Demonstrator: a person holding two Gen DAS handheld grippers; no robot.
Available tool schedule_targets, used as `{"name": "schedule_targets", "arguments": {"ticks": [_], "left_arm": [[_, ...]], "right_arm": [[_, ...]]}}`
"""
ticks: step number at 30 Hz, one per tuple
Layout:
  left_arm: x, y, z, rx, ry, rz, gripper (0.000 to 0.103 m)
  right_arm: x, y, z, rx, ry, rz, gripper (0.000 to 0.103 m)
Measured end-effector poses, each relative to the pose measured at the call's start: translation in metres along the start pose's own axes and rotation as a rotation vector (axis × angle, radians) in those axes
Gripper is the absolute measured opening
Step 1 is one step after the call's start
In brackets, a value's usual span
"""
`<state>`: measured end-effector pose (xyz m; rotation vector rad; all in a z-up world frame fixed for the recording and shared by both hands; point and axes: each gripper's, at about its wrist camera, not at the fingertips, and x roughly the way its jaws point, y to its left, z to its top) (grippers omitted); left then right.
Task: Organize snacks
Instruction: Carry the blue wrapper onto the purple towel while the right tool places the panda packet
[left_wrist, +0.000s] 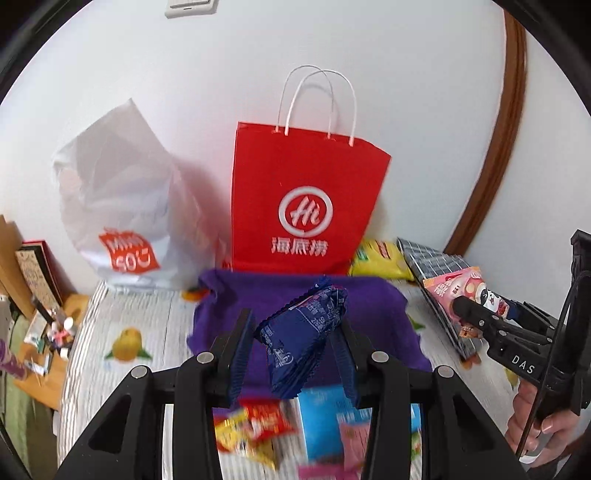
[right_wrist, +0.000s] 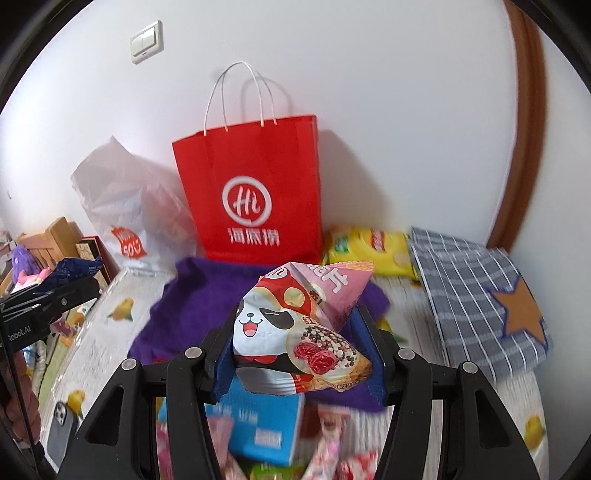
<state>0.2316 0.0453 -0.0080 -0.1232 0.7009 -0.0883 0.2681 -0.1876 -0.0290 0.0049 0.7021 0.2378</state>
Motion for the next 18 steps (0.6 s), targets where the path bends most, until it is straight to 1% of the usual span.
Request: {"name": "schedule_targets", "arguments": {"ticks": [4, 7, 11, 15, 18], "left_arm": [[0.026, 0.007, 0.024, -0.011, 0.003, 0.014, 0.039], [0.045, 0.013, 0.038, -0.019, 0.009, 0.018, 0.040], [0.070, 0.027, 0.052, -0.057, 0.014, 0.016, 0.040], [0.101, 0.041, 0.053, -0.082, 0.042, 0.038, 0.040], [0.133, 0.051, 0.045, -0.100, 0.111, 0.050, 0.040]], "right_arm": [[0.025, -0.003, 0.023, -0.007, -0.003, 0.003, 0.057], [0.041, -0.007, 0.037, -0.009, -0.006, 0.005, 0.057], [0.065, -0.011, 0.054, -0.017, -0.017, 0.004, 0.057], [0.096, -0.016, 0.052, -0.032, 0.015, 0.002, 0.057], [0.131, -0.023, 0.037, -0.026, 0.082, 0.022, 0.057]]}}
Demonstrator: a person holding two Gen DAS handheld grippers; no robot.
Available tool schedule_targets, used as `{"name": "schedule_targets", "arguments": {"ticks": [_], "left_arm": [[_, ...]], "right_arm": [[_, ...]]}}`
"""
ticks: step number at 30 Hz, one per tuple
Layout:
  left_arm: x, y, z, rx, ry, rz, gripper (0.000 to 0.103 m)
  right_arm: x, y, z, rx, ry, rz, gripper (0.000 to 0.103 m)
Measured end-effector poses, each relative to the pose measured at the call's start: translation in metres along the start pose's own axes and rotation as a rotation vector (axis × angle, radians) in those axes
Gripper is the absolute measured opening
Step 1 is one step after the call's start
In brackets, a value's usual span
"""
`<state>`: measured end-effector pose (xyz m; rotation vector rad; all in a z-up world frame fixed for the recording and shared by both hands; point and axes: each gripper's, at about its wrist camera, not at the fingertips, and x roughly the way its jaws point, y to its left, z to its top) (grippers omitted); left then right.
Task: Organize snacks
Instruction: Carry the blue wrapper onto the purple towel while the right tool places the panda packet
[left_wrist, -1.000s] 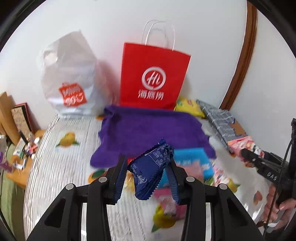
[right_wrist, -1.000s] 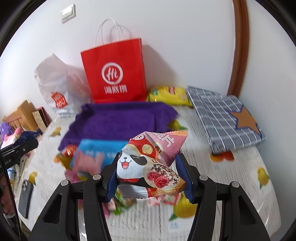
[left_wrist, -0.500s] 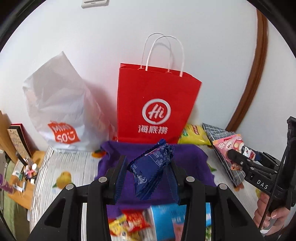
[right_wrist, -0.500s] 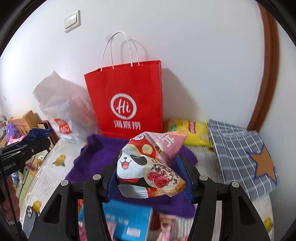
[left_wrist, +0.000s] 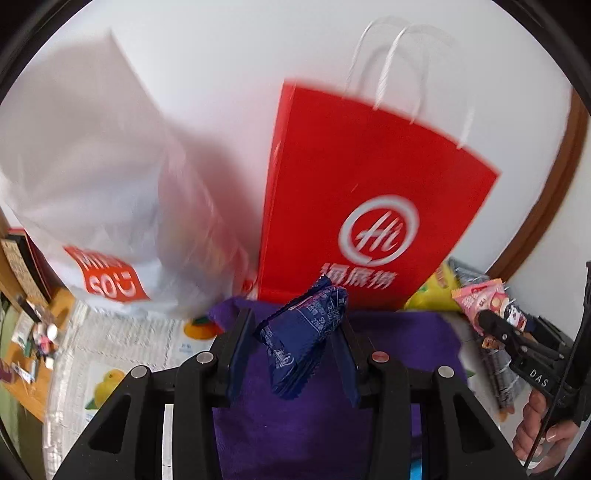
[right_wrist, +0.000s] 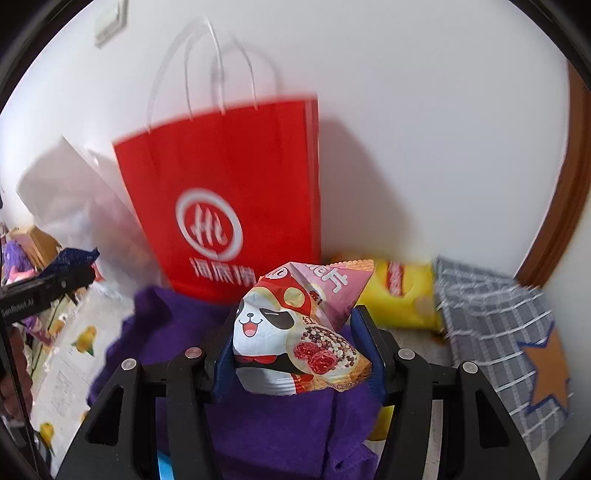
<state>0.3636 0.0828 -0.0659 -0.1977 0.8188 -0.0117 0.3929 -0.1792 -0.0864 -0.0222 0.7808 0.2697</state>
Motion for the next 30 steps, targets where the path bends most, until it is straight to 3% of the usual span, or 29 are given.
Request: {"name": "schedule_targets", "arguments": {"ticks": [11, 30], "left_arm": [[0.060, 0.006, -0.019, 0.013, 0.166, 0.038, 0.040], [0.095, -0.003, -0.037, 0.036, 0.299, 0.076, 0.041]], "right_arm": [[0.073, -0.012, -0.029, -0.019, 0.195, -0.028, 0.057], [0.092, -0.004, -0.044, -0.049, 0.273, -0.058, 0.057]]}}
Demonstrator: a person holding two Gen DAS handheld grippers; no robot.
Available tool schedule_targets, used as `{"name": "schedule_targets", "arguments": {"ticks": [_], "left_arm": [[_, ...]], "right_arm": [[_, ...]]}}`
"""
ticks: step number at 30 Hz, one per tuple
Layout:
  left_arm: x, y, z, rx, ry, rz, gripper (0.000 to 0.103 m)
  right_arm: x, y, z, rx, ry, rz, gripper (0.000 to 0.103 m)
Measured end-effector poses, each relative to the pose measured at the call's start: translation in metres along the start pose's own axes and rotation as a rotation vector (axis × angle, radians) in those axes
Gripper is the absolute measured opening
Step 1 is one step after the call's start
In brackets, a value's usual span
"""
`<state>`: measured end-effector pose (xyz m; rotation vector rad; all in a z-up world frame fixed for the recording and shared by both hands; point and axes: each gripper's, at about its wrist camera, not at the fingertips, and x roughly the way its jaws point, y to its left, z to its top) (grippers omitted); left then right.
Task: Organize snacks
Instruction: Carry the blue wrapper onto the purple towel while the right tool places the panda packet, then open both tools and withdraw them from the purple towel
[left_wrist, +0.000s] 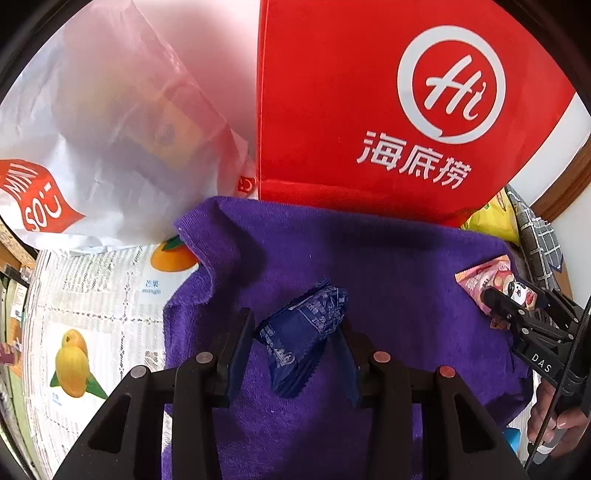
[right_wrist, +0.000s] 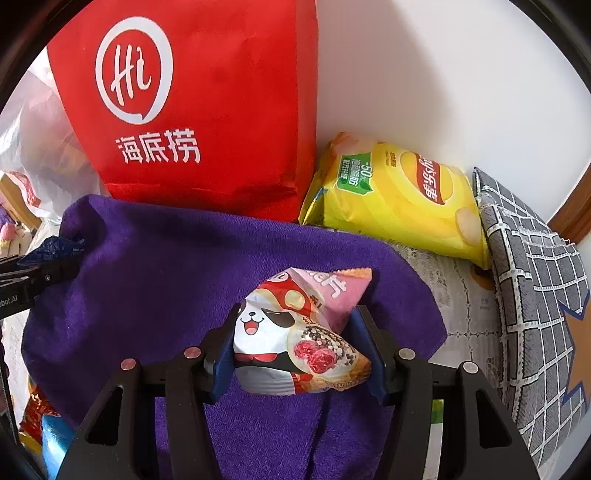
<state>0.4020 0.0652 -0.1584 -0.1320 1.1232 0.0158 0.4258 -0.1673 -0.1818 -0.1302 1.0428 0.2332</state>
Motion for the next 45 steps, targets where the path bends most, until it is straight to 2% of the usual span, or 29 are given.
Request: {"name": "schedule_targets", "arguments": {"ticks": [6, 12, 15, 17, 20, 24, 28, 32, 35, 39, 45], "left_arm": [[0.000, -0.003, -0.001, 0.011, -0.001, 0.000, 0.043], [-0.005, -0.013, -0.004, 0.024, 0.005, -0.032, 0.047], [-0.013, -0.017, -0.004, 0.037, -0.008, -0.071, 0.058], [-0.021, -0.021, -0.004, 0.051, -0.037, -0.070, 0.071], [-0.034, -0.028, -0.005, 0.075, -0.078, -0.053, 0.077], [-0.048, -0.036, -0.007, 0.091, -0.114, -0.032, 0.078], [-0.066, -0.030, -0.004, 0.091, -0.136, -0.019, 0.078], [-0.098, -0.029, -0.007, 0.106, -0.208, 0.002, 0.081], [-0.122, -0.029, -0.011, 0.094, -0.258, -0.013, 0.083], [-0.138, -0.030, -0.022, 0.078, -0.261, -0.049, 0.083], [-0.159, -0.032, -0.049, 0.120, -0.272, -0.076, 0.082]], "right_arm": [[0.000, 0.000, 0.003, -0.001, 0.004, -0.002, 0.059], [-0.013, 0.000, 0.007, 0.011, -0.001, 0.002, 0.074], [-0.025, 0.003, 0.009, 0.012, -0.018, 0.020, 0.077], [-0.032, 0.005, 0.012, 0.011, -0.036, 0.027, 0.082], [-0.046, 0.006, 0.014, 0.013, -0.063, 0.037, 0.085], [-0.065, 0.009, 0.017, 0.025, -0.101, 0.057, 0.088], [-0.092, 0.010, 0.017, 0.067, -0.185, 0.084, 0.091], [-0.125, 0.013, 0.011, 0.089, -0.241, 0.165, 0.091], [-0.154, 0.018, 0.001, 0.093, -0.295, 0.118, 0.092], [-0.175, 0.015, -0.016, 0.101, -0.304, 0.077, 0.092], [-0.192, -0.007, -0.052, 0.180, -0.298, 0.137, 0.092]]}}
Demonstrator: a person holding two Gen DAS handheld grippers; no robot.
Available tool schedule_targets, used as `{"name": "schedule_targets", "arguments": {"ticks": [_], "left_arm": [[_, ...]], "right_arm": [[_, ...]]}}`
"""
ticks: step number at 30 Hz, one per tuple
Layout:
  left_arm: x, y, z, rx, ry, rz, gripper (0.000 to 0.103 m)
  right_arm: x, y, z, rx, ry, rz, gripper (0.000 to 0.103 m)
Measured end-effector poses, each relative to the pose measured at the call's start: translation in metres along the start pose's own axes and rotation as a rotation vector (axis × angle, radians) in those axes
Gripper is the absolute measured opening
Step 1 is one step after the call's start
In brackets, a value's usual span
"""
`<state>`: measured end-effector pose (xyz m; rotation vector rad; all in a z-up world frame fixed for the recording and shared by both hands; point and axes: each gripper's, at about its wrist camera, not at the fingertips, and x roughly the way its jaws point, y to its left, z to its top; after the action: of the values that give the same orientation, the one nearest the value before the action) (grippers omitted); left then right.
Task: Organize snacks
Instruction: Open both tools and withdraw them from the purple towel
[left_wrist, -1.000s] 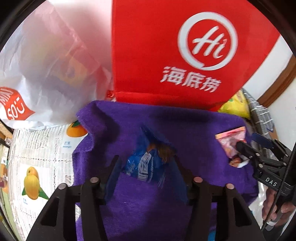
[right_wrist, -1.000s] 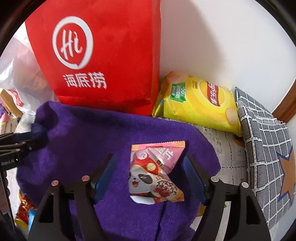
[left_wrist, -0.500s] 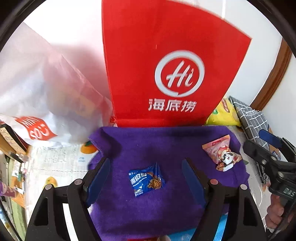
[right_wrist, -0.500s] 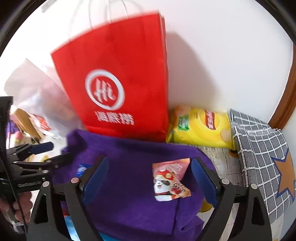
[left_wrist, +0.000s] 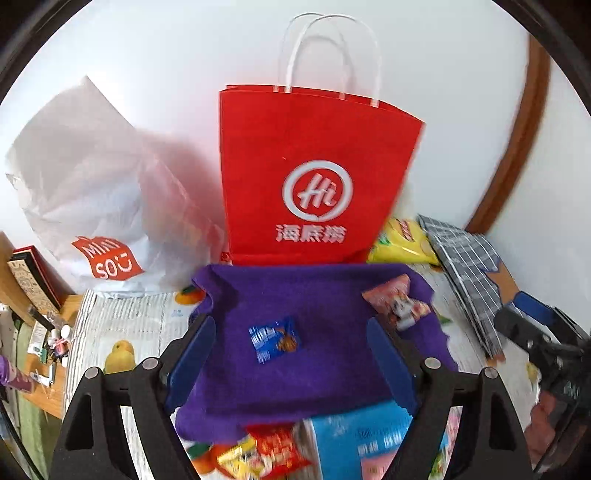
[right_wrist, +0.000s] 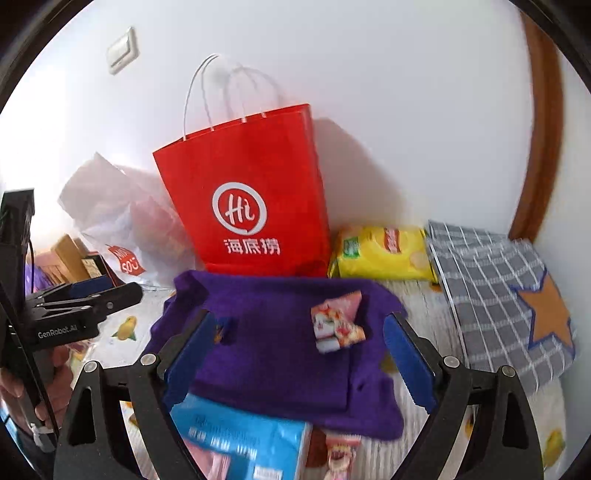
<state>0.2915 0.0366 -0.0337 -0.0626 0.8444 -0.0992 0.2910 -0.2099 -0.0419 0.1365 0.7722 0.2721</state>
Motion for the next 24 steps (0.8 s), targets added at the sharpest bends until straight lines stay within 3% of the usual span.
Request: {"name": "schedule_targets", "arguments": {"ticks": [5, 10, 12, 16, 20, 24], "left_arm": [[-0.023, -0.003, -0.017, 0.020, -0.008, 0.018, 0.082], [-0.031, 0.000, -0.038, 0.005, 0.012, 0.004, 0.082], [-0.031, 0.001, -0.048, 0.005, 0.024, 0.004, 0.082], [-0.032, 0.006, -0.068, -0.016, 0.046, 0.018, 0.082], [-0.035, 0.014, -0.085, -0.029, 0.065, 0.025, 0.082], [-0.039, 0.020, -0.095, -0.030, 0.073, 0.055, 0.082]], "right_arm": [[-0.025, -0.027, -0.021, 0.110, 0.000, 0.003, 0.092], [-0.033, -0.038, -0.043, 0.070, 0.013, -0.143, 0.091], [-0.031, -0.039, -0.055, 0.026, 0.039, -0.171, 0.088], [-0.013, -0.039, -0.085, -0.029, 0.143, -0.166, 0.067], [0.004, -0.043, -0.118, -0.051, 0.221, -0.160, 0.059], [0.014, -0.057, -0.139, -0.010, 0.266, -0.186, 0.058]]}}
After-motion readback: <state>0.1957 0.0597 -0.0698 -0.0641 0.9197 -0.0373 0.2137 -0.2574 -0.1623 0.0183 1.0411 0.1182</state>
